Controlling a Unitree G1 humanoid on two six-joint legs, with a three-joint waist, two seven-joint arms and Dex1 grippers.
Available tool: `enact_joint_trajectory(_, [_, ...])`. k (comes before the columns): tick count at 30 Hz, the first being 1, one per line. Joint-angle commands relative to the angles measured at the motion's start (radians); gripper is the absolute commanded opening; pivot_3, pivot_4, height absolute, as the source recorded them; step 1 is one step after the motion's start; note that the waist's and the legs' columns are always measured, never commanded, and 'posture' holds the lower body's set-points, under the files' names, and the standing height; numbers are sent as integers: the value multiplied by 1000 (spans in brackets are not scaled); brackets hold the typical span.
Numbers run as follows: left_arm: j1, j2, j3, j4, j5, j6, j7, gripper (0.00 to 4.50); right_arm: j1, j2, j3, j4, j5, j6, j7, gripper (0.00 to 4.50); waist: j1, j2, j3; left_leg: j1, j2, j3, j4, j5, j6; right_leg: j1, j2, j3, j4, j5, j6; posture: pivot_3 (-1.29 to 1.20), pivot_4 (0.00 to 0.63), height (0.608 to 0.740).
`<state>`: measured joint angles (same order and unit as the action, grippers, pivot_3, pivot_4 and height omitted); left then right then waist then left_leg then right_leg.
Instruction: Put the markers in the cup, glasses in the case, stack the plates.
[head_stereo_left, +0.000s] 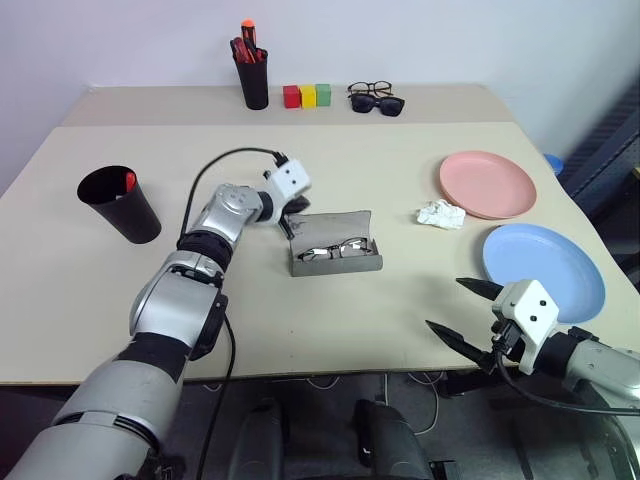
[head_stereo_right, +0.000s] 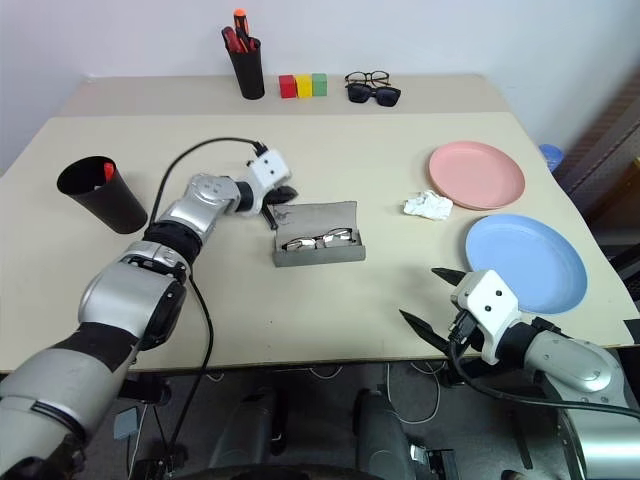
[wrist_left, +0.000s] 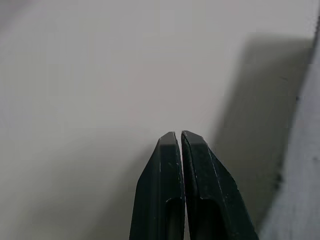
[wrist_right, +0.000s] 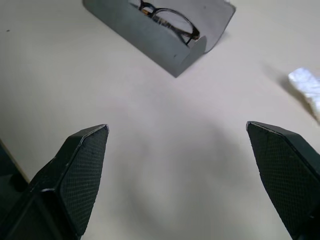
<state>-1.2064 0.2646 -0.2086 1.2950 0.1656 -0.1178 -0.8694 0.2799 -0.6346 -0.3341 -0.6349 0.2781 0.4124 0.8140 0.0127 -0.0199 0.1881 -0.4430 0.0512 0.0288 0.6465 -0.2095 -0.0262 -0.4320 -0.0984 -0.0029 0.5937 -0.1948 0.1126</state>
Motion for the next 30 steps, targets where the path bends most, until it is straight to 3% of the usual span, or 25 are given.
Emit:
enact_joint_trajectory(1, [-31, 8, 25, 0, -31, 19, -256, 104, 7, 6, -4, -23, 5, -44, -23, 4500, 1, 0, 0, 0, 0, 0, 0, 0, 0, 0, 0, 0, 0, 0, 0, 0, 150, 740])
enact_joint_trajectory(6, [-7, 40, 35, -62, -69, 42, -582, 104, 6, 12, -2, -3, 10, -68, -50, 4500, 1, 0, 0, -1, 0, 0, 1, 0, 0, 0, 0, 0, 0, 0, 0, 0, 150, 740])
enact_joint_trajectory(14, [126, 3, -4, -321, -96, 121, -709, 104, -25, 25, 20, 43, -19, -36, -140, 4500, 2, 0, 0, -1, 0, -1, 2, 0, 1, 1, 0, 0, 0, 0, -1, 0, 150, 740])
enact_joint_trajectory(18, [238, -13, -56, -494, -78, 156, -666, 104, -68, 22, 13, 106, -62, 21, -220, 4500, 0, 1, -1, 0, 0, -1, 2, 0, 1, 2, 0, 0, 0, 0, -1, 0, 150, 740])
enact_joint_trajectory(25, [264, -49, -1, -704, -154, 257, -500, 104, -144, 8, -17, 248, -97, 42, -301, 4500, 1, 0, 0, -1, 0, -2, 3, 0, 1, 2, 0, 0, 0, 0, 0, 0, 150, 740])
enact_joint_trajectory(28, [277, -74, -17, -774, -165, 312, -450, 817, -188, 1, -3, 335, -122, 35, -320, 4500, 0, 1, -1, 0, 0, -2, 2, 0, 1, 2, 0, 0, 0, 0, 0, 0, 150, 740])
enact_joint_trajectory(30, [283, -89, -29, -791, -156, 325, -404, 1815, -212, 0, 8, 377, -132, 27, -324, 4500, 1, 1, -1, 0, 0, -2, 2, 0, 1, 2, 0, 0, 1, 0, 0, 0, 150, 740])
